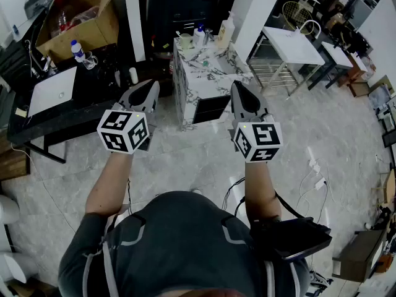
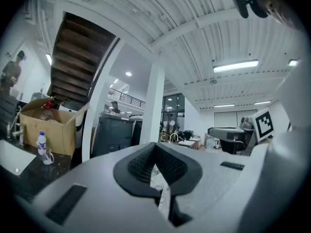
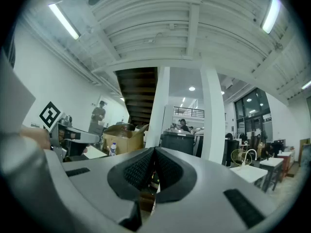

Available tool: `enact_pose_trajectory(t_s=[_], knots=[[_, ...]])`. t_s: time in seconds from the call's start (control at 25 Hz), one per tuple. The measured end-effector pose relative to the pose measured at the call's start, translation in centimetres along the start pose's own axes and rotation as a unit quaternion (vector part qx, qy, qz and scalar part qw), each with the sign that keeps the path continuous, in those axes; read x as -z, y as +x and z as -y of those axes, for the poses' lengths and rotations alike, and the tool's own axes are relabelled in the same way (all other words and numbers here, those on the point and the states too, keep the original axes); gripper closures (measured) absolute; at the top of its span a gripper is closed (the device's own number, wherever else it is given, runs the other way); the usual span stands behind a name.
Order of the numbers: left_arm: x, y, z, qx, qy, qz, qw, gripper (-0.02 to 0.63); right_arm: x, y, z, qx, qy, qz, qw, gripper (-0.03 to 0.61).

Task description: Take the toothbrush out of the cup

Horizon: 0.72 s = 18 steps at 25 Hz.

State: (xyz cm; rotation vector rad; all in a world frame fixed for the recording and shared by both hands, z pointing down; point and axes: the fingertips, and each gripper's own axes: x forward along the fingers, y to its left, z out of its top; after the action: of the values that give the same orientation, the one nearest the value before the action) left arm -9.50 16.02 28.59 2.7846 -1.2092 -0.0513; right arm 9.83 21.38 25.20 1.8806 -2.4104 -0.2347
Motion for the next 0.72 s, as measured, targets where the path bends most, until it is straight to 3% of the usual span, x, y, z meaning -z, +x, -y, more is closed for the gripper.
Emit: enact_pose_trajectory(t_s=[0.24,0.72], knots=[[-0.9,-0.3,-0.5,-0.001,0.028,0.007,0.9996,0.604,0.0,0.1,-0.5,0.001,0.000,0.003,1.000,0.552],[0.1,-1.8,-2.2,-0.008,0.005,0.004,0.9999,0.604,0.1,0.1,-2.8,-0.004,0.009,0.004,1.000,0.551]])
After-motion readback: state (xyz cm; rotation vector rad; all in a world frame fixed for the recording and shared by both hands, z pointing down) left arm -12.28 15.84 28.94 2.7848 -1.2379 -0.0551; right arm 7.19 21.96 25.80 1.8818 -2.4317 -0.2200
